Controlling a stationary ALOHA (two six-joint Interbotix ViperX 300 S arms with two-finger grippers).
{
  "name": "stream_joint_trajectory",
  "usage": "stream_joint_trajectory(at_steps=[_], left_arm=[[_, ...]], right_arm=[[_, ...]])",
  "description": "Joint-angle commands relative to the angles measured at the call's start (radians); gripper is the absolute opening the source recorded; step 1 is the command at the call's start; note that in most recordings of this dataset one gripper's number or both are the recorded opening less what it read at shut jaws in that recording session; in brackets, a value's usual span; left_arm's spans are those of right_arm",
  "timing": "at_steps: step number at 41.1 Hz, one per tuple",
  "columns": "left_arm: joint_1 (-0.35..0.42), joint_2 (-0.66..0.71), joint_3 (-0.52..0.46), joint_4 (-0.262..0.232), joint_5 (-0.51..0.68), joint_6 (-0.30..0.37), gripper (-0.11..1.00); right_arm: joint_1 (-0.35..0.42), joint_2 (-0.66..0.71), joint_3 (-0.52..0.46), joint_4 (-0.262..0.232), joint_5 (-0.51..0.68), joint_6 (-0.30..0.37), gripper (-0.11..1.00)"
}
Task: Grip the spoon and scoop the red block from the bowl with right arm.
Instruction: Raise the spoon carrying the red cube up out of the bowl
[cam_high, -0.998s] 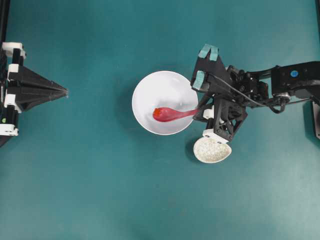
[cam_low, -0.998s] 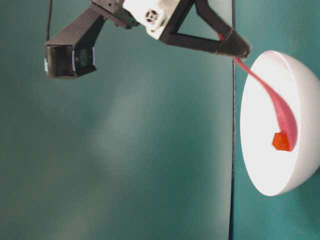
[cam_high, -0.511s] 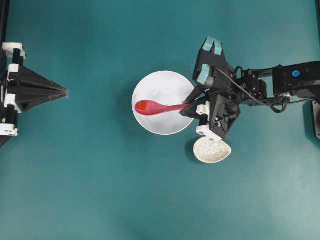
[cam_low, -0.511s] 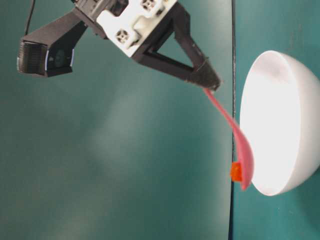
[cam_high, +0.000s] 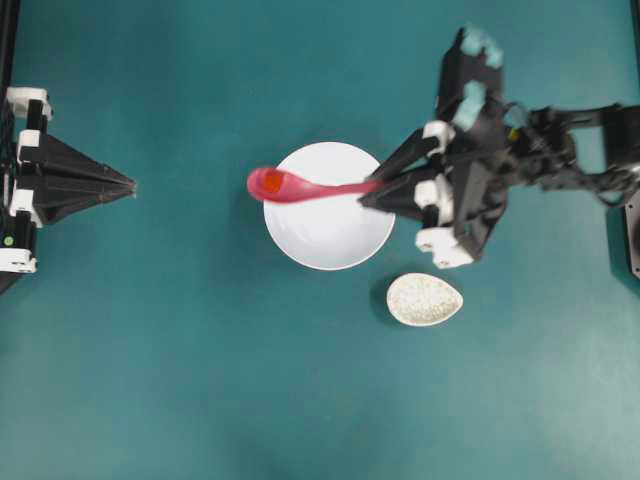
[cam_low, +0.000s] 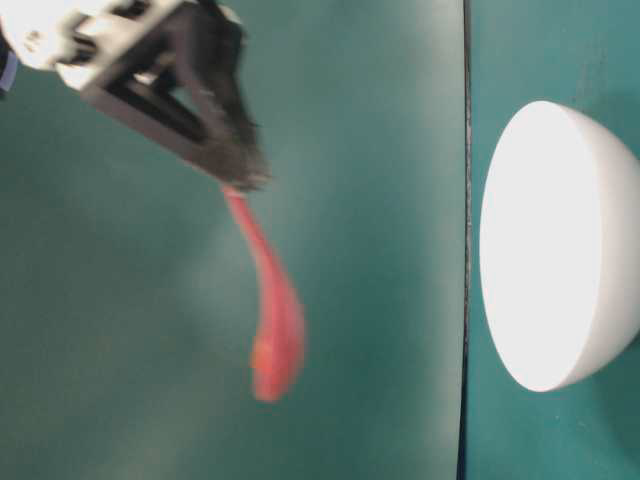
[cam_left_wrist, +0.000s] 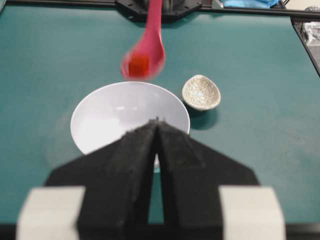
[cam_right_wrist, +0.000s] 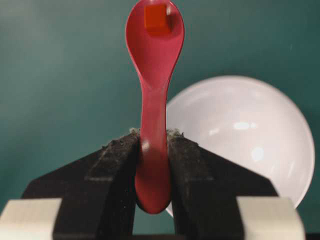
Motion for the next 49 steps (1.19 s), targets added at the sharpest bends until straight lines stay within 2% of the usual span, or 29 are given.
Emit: stream_joint_trajectory(at_steps=[1, 20, 49], left_arm=[[0.002, 0.005, -0.028, 0.002, 0.003, 0.008, 0.0], [0.002, 0.005, -0.029, 0.002, 0.003, 0.017, 0.0], [0.002, 0.005, -0.029, 0.002, -0.002, 0.012, 0.0]], right_arm=[[-0.014, -0.06, -0.023, -0.002, 0.0, -0.002, 0.23], [-0.044, -0.149, 0.008, -0.003, 0.089, -0.002, 0.23], [-0.048, -0.212, 0.031, -0.017, 0.091, -0.002, 0.23]])
